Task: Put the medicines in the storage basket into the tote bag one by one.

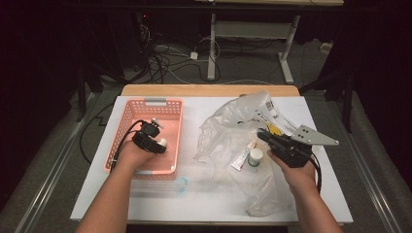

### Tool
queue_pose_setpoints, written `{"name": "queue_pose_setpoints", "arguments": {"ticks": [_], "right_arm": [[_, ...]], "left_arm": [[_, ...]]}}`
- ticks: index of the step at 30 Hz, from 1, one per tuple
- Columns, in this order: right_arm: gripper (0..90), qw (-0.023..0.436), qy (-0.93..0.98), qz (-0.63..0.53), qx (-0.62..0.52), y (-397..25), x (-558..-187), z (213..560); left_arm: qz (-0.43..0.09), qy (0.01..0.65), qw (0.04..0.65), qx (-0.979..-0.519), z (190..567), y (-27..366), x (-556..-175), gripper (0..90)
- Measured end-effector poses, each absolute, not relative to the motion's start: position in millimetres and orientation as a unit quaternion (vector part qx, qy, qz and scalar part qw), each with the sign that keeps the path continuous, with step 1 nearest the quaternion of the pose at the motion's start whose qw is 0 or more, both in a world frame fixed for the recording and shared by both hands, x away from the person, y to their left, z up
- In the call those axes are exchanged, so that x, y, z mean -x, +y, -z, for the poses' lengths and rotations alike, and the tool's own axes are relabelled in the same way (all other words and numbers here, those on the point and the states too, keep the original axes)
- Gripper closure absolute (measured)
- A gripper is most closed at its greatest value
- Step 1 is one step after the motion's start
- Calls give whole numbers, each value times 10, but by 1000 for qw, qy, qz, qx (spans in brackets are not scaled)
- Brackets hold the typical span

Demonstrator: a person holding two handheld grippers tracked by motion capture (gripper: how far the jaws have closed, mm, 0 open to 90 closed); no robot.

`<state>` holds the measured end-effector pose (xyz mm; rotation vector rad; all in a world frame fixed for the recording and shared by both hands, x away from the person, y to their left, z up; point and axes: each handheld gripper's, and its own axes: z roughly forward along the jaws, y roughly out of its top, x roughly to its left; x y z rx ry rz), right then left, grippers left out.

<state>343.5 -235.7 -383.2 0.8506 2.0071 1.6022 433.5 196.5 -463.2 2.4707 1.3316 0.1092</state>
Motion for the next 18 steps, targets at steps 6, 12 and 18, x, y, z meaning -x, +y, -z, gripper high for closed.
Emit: {"name": "queue_pose_setpoints", "arguments": {"ticks": [6,12,18], "right_arm": [[900,216,724,-578,-307,-2353,-3430,3832],[900,217,724,-578,-307,-2348,-3430,3832],[900,217,725,-577,-306,-2349,-3431,3835]], "left_arm": [[-41,468,165,-867,4633,1963,-4331,568],[-40,466,167,-868,4632,1962,-4328,573],[-49,460,167,-871,4618,1948,-4312,577]]}}
